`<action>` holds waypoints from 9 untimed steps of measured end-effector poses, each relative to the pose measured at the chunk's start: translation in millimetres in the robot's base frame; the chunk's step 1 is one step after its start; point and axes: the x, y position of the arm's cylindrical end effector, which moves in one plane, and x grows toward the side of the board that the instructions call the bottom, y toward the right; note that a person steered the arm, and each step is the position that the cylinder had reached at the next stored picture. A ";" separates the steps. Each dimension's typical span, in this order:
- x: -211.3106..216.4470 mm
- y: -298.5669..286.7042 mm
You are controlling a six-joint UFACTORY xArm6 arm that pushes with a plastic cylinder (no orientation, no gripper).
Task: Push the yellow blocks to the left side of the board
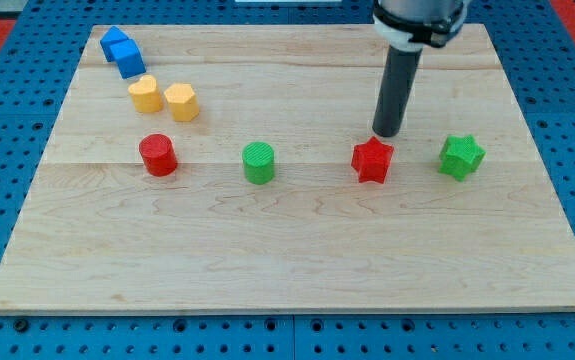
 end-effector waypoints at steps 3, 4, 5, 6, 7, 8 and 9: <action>-38.8 -61.0; -38.9 -61.0; -38.9 -61.0; -38.9 -60.9; -38.9 -60.8; -38.9 -58.7; -50.8 -58.3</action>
